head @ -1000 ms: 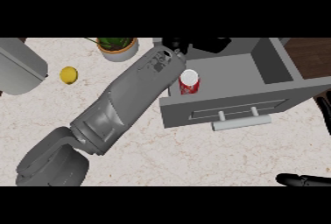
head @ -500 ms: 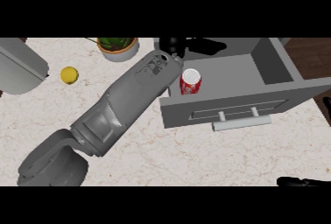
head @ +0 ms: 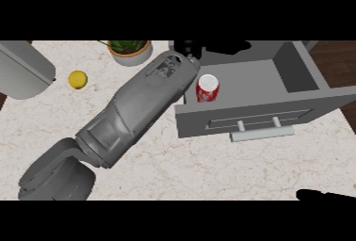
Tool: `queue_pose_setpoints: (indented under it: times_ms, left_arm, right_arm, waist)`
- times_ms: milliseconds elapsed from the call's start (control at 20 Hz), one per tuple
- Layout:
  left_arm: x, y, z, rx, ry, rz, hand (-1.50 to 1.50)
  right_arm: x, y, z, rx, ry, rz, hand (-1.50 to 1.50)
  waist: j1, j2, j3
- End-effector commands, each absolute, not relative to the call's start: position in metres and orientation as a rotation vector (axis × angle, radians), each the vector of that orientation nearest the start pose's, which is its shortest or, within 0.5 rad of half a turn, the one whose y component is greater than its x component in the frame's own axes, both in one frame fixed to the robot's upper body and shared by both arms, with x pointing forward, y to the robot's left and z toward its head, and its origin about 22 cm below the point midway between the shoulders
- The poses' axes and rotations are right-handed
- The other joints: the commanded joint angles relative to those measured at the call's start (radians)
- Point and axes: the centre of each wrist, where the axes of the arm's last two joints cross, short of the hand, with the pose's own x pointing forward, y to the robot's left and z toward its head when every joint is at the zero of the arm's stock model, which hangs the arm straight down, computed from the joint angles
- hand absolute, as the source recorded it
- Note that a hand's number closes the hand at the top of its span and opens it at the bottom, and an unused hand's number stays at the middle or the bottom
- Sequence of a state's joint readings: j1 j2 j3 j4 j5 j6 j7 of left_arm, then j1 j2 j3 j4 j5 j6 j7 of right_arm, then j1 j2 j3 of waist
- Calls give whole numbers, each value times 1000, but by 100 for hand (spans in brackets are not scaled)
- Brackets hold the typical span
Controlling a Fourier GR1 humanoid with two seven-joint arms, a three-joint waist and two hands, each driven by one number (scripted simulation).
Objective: Pick up the can, place it into the drawer and close the drawer
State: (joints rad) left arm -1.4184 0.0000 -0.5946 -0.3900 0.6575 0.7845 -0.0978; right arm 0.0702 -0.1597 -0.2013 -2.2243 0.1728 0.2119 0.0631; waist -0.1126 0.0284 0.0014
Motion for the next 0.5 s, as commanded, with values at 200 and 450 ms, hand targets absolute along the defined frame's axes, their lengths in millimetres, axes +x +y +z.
queue_pose_setpoints:
  times_ms: [200,450]
  left_arm:
    - [430,-13,189,220,-1804,-42,-150]
    - [422,-21,190,214,-1806,-59,-150]
  right_arm:
    - [188,-273,155,-655,-1984,623,-150]
    - [214,-254,147,-804,-1928,801,-150]
  waist:
    - [54,-10,-1]
    - [80,-16,-1]
